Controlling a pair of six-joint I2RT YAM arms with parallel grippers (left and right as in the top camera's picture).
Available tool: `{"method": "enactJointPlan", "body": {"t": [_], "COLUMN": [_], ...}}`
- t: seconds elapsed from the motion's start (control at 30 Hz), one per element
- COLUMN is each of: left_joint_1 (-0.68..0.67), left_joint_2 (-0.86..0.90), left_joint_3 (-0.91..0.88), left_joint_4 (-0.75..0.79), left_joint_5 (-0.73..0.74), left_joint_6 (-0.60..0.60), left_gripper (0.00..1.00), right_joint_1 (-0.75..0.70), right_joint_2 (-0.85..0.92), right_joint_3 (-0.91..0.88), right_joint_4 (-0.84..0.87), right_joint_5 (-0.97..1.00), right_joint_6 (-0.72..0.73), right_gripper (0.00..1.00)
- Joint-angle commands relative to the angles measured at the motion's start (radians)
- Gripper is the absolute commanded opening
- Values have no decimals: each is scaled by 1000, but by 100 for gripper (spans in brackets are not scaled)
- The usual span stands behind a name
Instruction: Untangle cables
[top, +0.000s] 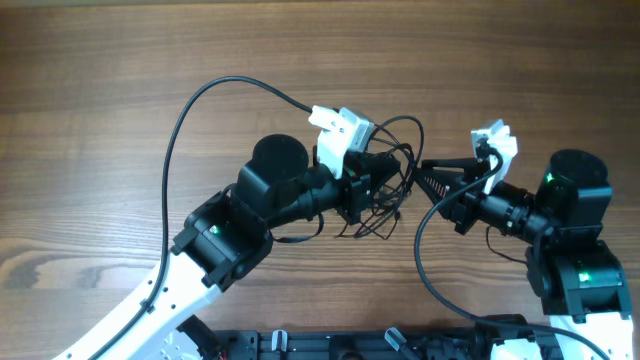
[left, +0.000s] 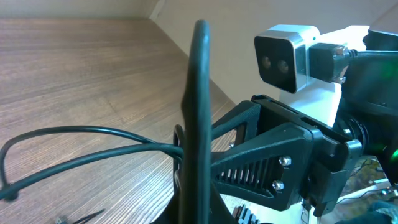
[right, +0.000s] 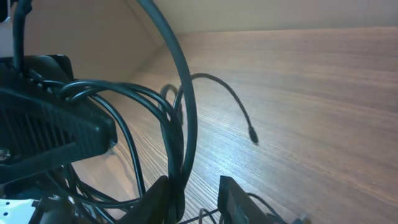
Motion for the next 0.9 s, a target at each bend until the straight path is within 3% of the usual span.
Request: {"method": "enactJointPlan", "body": {"t": [0.0, 0.2, 0.33, 0.43, 0.47, 0.57, 0.67, 0.77, 0.87], "left_joint_1": [-4, -13, -19, -23, -23, -23, -23, -20, -20], "left_joint_2": [-2, -2, 0, 0, 0, 0, 0, 0, 0], "left_joint_3": [2, 2, 2, 2, 2, 2, 2, 2, 2], "left_joint_4": [21, 79, 92, 104, 107, 114, 113, 50, -30], "left_joint_5": [6, 5, 5, 5, 5, -15, -137, -426, -609], "left_joint_6": [-13, -13, -14, -14, -14, -14, -18, -171, -297], "left_gripper": [4, 4, 4, 4, 4, 4, 4, 4, 4], "right_joint_1": [-5, -5, -5, -5, -5, -5, -5, -5, -5], "right_joint_2": [4, 13, 13, 13, 13, 13, 13, 11, 11], "right_joint_3": [9, 9, 9, 9, 9, 9, 9, 9, 9], "right_joint_4": [14, 20, 32, 58, 57, 57, 57, 58, 65], "right_joint_5": [-45, -66, -100, -191, -208, -207, -207, -243, -286], "right_joint_6": [-3, -3, -4, -39, -55, -55, -55, -61, -88], "right_gripper": [29, 30, 17, 13, 5, 4, 4, 5, 4]}}
